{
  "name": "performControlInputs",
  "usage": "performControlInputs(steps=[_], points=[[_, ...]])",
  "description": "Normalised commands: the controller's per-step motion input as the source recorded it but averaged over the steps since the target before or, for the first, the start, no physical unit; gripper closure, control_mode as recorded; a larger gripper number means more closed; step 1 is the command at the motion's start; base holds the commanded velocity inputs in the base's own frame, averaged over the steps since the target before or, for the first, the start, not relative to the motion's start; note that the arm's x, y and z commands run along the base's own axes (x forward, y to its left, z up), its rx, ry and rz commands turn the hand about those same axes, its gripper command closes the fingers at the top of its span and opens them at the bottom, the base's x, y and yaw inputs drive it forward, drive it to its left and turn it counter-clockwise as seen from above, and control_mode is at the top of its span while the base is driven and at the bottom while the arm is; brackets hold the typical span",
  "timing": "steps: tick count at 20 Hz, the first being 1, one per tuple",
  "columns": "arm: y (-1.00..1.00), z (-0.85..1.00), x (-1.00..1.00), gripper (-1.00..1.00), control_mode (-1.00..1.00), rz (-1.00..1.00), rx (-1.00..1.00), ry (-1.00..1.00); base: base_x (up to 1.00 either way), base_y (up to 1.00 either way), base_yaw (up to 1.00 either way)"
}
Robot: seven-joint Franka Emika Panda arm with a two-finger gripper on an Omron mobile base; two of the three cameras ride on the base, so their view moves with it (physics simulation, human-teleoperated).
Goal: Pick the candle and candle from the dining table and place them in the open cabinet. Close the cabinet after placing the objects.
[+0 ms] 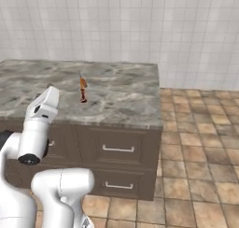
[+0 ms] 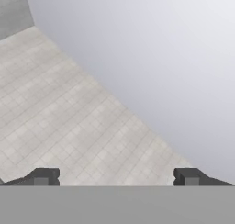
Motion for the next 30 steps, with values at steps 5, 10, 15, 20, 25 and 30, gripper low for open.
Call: performControlInputs(steps=[5, 10, 15, 20, 25, 30], points=[[0.00, 0.00, 0.00, -1.00, 1.00, 0.00, 0.00, 0.00, 0.48, -0.65, 0.07], [0.00, 0.00, 0.00, -1.00, 1.00, 0.00, 0.00, 0.00, 0.91, -0.25, 0.08], [0.00, 0.00, 0.00, -1.00, 1.00, 0.00, 0.00, 0.00, 1.00, -0.15, 0.09], [0.00, 0.00, 0.00, -1.00, 1.00, 0.00, 0.00, 0.00, 0.87, -0.09, 0.09], [-0.15, -0.01, 0.37, -1.00, -1.00, 0.06, 0.03, 0.00, 0.27, -0.07, 0.04], [-0.11, 0.05, 0.65, -1.00, -1.00, 0.08, 0.04, 0.21, 0.00, 0.00, 0.00]])
